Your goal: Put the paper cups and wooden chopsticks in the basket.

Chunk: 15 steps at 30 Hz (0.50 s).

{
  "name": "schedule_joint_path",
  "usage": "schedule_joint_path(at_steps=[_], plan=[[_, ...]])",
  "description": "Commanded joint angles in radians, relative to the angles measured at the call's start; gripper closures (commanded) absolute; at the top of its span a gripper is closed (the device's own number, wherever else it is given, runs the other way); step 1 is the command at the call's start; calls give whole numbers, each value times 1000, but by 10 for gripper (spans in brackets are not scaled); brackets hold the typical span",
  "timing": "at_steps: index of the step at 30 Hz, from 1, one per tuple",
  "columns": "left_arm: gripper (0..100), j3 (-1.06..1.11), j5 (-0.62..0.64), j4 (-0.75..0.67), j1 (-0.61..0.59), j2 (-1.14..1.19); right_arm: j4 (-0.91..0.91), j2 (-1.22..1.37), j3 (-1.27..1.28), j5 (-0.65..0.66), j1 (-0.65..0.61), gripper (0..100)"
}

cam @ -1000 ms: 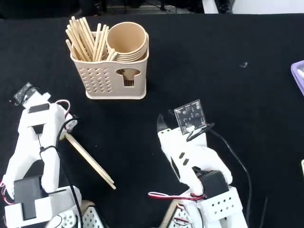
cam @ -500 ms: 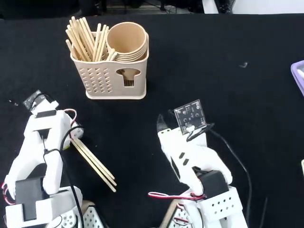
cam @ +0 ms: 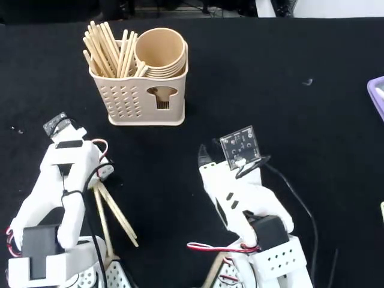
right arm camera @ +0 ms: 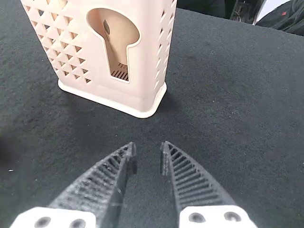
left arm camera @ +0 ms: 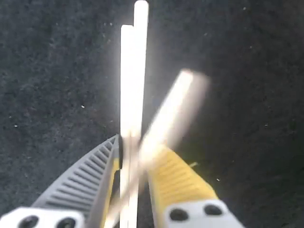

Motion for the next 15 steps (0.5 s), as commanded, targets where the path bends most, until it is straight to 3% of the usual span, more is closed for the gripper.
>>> schedule_joint_path(at_steps=[1, 11, 15], plan=[[962, 13, -9, 3, 10, -3, -18, -19, -8, -3, 17, 903], [970, 1, -8, -133, 1, -12, -18, -19, -8, -3, 17, 903], [970, -42, -14, -149, -56, -15, -18, -19, -8, -3, 17, 903]])
